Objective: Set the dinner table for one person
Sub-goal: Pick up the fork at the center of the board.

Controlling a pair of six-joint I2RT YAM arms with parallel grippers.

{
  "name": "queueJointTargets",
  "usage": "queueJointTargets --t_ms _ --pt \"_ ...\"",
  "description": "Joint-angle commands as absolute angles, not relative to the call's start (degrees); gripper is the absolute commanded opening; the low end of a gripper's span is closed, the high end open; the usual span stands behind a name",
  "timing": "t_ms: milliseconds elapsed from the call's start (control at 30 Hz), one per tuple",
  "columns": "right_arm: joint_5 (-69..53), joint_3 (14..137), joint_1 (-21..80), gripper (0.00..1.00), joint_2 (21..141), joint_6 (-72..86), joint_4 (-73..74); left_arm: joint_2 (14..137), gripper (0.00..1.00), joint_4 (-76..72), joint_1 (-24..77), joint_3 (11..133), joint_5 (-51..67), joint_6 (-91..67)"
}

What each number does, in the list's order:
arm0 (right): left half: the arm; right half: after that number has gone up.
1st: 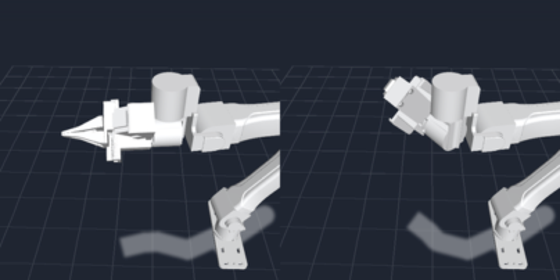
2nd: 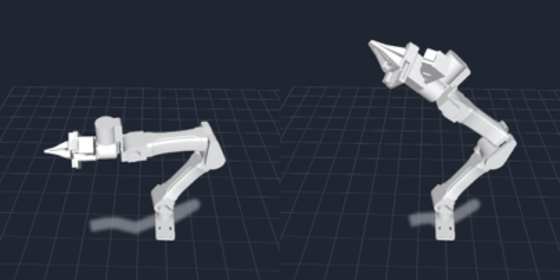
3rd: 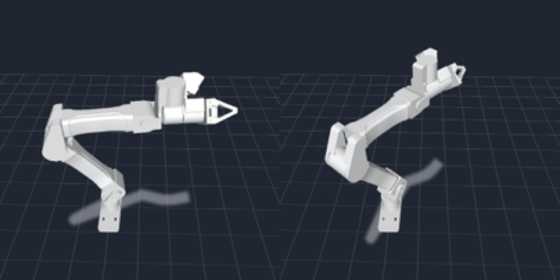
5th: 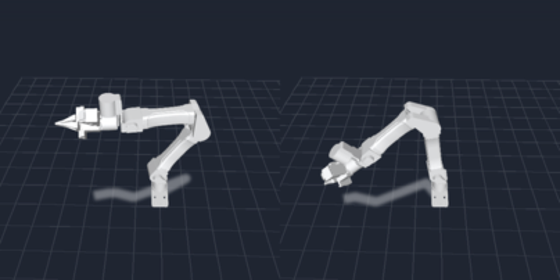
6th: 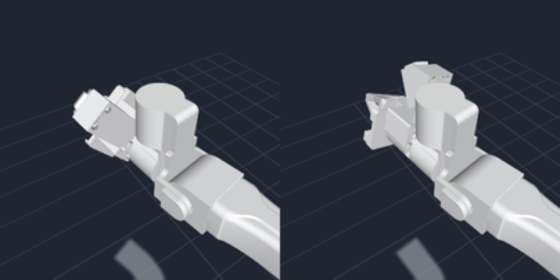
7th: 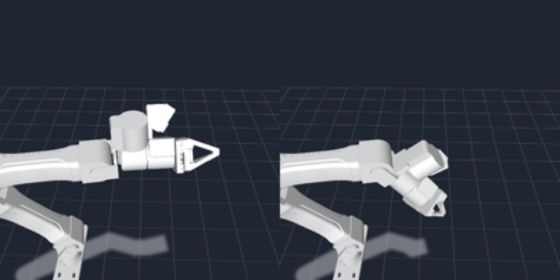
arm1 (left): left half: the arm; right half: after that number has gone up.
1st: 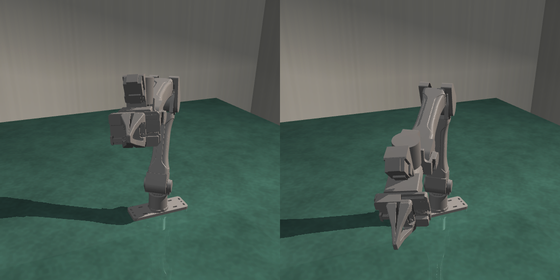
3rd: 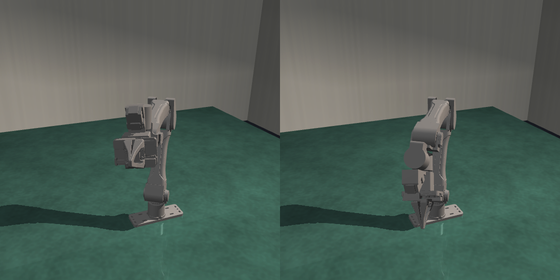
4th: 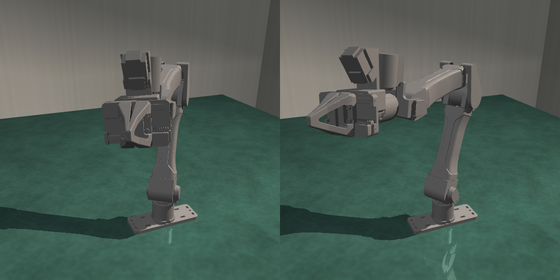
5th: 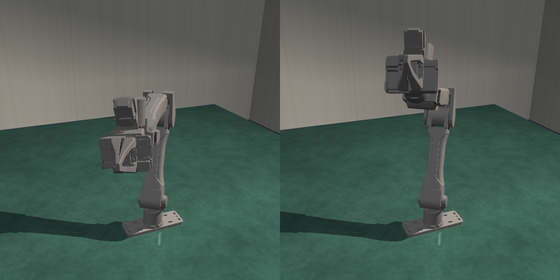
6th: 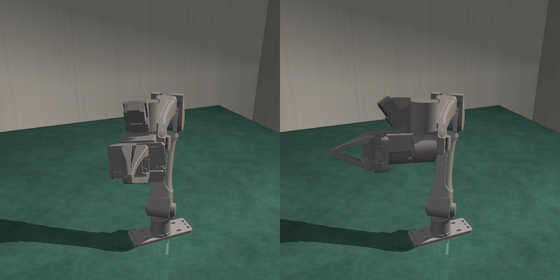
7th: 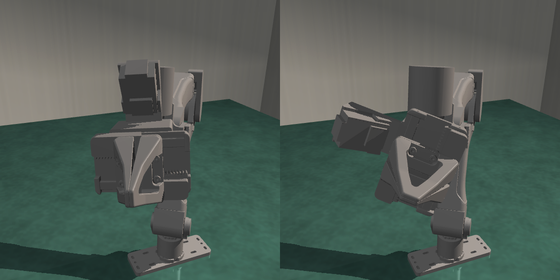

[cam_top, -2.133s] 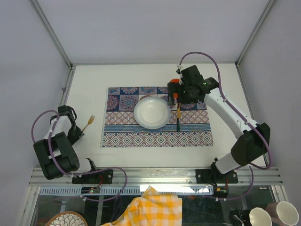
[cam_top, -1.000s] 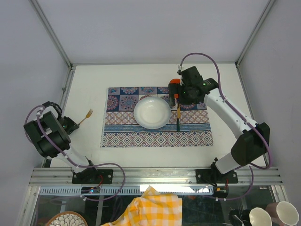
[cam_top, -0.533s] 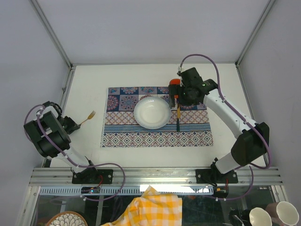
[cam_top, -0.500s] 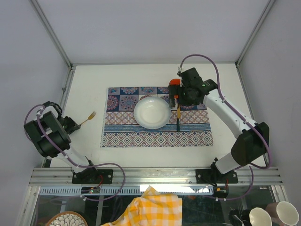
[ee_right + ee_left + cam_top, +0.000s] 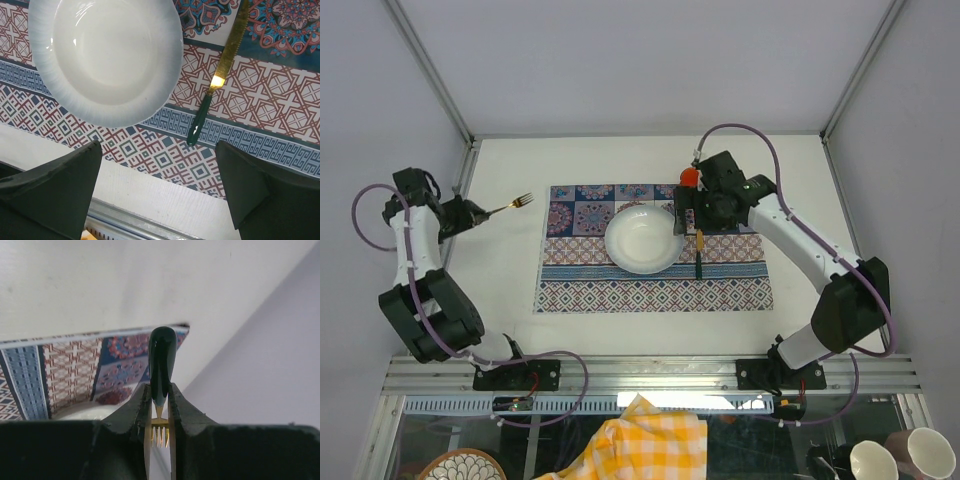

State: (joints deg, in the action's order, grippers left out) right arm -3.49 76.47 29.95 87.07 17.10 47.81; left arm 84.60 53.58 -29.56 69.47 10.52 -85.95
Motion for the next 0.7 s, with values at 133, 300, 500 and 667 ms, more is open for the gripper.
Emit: queueJointTargets --t_ms 133,300,500,667 --pt "-5.4 77.9 31.7 1.00 86.8 18.2 44.0 79.6 0.00 52.7 -15.9 71.8 19.6 -77.8" --pt "-11.8 78.5 33.6 1.00 85.9 15.9 40.3 78.5 0.00 52.3 -10.7 71.4 21.2 -70.8" --pt "-25.8 80.6 33.9 1.00 86.1 12.4 36.8 76.9 0.00 49.4 -10.0 68.2 27.7 -60.1" --pt "-28.9 76.2 34.8 1.00 83.2 13.6 29.1 74.4 0.00 43.4 -10.0 60.7 38.7 -62.4"
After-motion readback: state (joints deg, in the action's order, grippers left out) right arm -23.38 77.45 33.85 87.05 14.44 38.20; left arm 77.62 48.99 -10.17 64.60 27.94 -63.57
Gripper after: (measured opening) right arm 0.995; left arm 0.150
